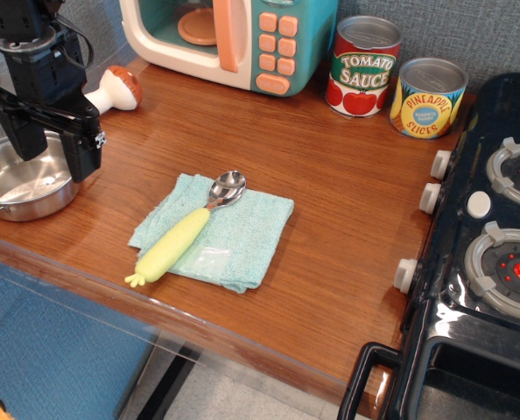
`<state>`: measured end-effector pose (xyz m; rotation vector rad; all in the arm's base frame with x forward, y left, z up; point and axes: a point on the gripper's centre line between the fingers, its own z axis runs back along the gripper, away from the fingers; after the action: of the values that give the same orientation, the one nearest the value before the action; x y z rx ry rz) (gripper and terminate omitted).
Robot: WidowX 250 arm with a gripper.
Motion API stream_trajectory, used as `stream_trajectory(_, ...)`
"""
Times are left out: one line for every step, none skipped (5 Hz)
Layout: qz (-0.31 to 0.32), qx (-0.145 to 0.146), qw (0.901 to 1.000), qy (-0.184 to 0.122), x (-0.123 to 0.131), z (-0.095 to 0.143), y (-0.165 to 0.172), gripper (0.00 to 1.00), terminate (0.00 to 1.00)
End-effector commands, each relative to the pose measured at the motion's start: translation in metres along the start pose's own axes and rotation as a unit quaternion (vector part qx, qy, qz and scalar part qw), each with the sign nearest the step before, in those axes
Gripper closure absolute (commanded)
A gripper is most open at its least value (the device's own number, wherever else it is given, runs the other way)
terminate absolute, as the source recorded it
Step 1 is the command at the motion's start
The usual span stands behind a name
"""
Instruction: Pick up the spoon and place it above the napkin.
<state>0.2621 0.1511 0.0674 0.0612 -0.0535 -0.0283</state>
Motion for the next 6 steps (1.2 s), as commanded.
stream_trajectory(0.0, 0.0, 1.0, 0.0, 0.0, 0.0, 0.0, 0.0, 0.0)
stream_trajectory(-0.002, -0.026, 0.9996, -0.009, -0.003, 0.005, -0.036, 0.0, 0.0)
stream_trajectory(-0.004, -0.044, 0.9988, -0.021, -0.005, 0.008, -0.071, 0.0, 0.0)
stream_trajectory(-0.01, -0.051, 0.9983, -0.025, -0.008, 0.01, -0.107, 0.0, 0.0)
stream_trajectory(0.003, -0.037, 0.999, -0.025, -0.006, -0.001, -0.117, 0.0, 0.0)
stream_trajectory(0.019, -0.017, 0.9996, -0.011, -0.004, -0.015, -0.113, 0.0, 0.0)
